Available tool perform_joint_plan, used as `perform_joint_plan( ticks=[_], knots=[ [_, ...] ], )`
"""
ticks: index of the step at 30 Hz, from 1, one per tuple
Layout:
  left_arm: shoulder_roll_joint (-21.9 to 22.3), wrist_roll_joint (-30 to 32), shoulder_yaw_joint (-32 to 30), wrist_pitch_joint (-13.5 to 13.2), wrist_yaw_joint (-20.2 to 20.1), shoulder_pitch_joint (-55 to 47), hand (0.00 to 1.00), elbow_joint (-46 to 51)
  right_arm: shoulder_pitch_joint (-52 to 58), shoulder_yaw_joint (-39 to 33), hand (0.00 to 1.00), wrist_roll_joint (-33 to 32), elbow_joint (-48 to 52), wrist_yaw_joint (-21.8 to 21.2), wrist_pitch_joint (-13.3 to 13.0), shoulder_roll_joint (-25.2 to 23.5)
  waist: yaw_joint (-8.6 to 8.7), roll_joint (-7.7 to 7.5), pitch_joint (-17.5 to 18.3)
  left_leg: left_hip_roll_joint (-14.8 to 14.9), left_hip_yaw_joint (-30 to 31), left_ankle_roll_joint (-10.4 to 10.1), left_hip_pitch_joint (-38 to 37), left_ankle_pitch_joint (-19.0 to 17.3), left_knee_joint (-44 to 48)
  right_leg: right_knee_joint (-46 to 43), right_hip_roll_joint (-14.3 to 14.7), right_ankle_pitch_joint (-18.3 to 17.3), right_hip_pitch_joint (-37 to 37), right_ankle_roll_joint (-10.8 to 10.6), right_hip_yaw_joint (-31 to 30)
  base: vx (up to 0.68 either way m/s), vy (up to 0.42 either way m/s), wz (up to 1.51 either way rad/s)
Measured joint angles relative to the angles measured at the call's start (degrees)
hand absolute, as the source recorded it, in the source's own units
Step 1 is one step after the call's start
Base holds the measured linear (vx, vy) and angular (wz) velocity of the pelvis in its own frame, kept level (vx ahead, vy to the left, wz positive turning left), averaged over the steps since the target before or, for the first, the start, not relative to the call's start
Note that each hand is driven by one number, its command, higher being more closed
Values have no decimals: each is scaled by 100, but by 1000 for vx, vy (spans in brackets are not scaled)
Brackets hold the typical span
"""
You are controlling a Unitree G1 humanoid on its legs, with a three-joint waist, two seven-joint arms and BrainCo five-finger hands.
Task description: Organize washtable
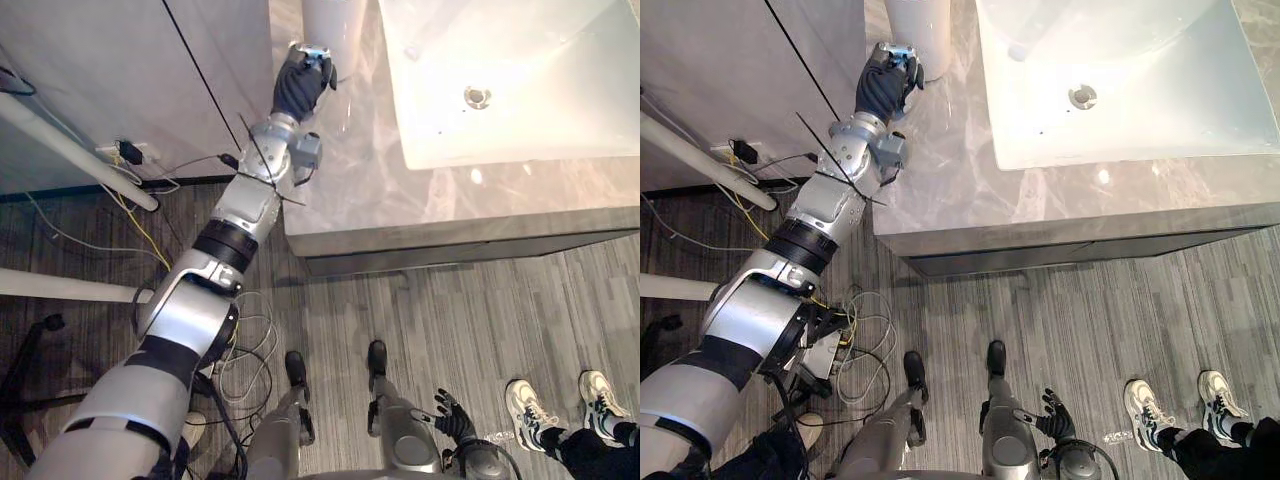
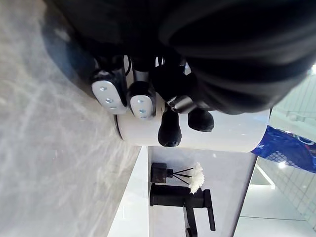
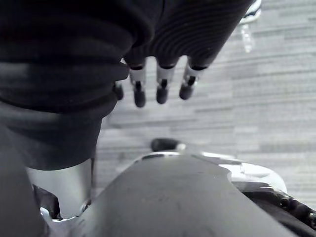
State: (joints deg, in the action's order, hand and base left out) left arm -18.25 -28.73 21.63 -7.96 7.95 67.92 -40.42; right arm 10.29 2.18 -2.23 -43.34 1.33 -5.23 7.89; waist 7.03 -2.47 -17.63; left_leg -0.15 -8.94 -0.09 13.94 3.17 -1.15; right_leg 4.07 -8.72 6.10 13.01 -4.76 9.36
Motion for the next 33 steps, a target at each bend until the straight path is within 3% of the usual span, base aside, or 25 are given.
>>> perform_joint_plan(
  ticks=[11,22,28,33],
  knots=[
    [-5,-667,-159,-64,115,434,100,-54,-83,74,0,-18,36,4,-13,40,52,-20,-171,-66,39,35,140,24,-3,5,-42,17,122,-24,11,0,0,0],
    [-125,-895,-223,-103,344,855,100,-114,-116,125,0,-52,125,102,-58,52,63,-60,-382,-77,10,50,188,34,-6,6,-52,40,198,-32,-25,0,2,-1],
    [-230,-915,-383,-100,354,962,100,-192,-137,177,0,-52,177,108,-65,65,154,-60,-399,-79,13,52,220,35,-4,18,-50,61,225,-20,-36,1,1,-1],
    [-196,-865,-302,11,343,946,100,-184,-137,186,0,-51,171,114,-61,66,153,-60,-399,-79,58,52,169,35,12,27,-52,62,134,-19,-10,-4,4,4]
  ],
)
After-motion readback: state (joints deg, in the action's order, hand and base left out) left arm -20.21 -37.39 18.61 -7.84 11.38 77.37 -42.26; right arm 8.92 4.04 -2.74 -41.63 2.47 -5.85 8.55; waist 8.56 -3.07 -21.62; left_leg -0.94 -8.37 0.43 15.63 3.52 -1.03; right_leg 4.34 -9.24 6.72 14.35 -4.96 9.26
